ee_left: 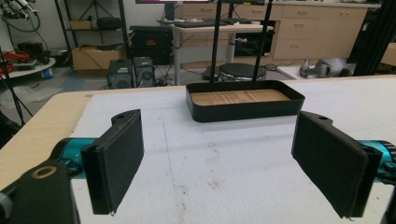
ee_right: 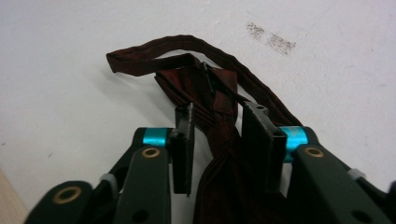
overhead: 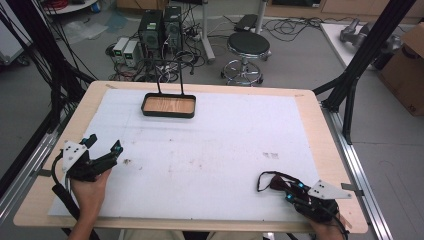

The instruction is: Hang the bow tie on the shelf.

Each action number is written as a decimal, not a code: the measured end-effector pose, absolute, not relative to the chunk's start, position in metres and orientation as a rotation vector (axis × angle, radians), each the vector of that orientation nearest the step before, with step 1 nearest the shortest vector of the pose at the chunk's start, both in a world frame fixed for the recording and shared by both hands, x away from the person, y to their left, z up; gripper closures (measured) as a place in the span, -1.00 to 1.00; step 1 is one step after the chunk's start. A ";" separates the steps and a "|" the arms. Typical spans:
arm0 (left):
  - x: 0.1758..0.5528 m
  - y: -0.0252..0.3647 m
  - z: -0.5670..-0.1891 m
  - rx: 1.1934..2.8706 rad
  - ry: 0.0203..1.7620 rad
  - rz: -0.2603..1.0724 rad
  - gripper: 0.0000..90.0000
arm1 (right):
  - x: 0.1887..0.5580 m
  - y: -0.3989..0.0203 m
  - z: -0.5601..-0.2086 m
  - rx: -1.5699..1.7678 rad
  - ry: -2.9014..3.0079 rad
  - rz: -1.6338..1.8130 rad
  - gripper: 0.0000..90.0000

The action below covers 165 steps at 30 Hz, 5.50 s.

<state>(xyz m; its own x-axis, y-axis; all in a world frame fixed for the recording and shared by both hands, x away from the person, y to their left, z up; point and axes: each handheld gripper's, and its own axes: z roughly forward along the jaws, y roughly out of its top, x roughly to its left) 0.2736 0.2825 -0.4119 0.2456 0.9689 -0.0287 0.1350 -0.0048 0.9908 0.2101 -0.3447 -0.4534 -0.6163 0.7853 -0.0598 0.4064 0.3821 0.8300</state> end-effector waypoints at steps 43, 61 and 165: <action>0.276 0.279 -0.414 1.421 1.107 0.938 -0.61 | 0.282 -0.283 -0.381 0.962 2.264 1.360 0.71; 0.280 0.278 -0.415 1.418 1.092 0.922 -0.61 | 0.357 -0.207 -0.340 0.821 2.278 1.263 0.71; 0.280 0.279 -0.422 1.431 1.077 0.879 -0.60 | 0.515 -0.037 -0.387 0.920 2.083 1.160 0.68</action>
<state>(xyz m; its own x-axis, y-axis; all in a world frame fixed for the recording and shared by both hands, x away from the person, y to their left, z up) 0.2802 0.2793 -0.4216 0.3147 0.9481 -0.0460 0.1454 -0.0002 0.9894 0.5154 -0.0367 -0.3869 -0.5958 0.7887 -0.1514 0.2867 0.3850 0.8772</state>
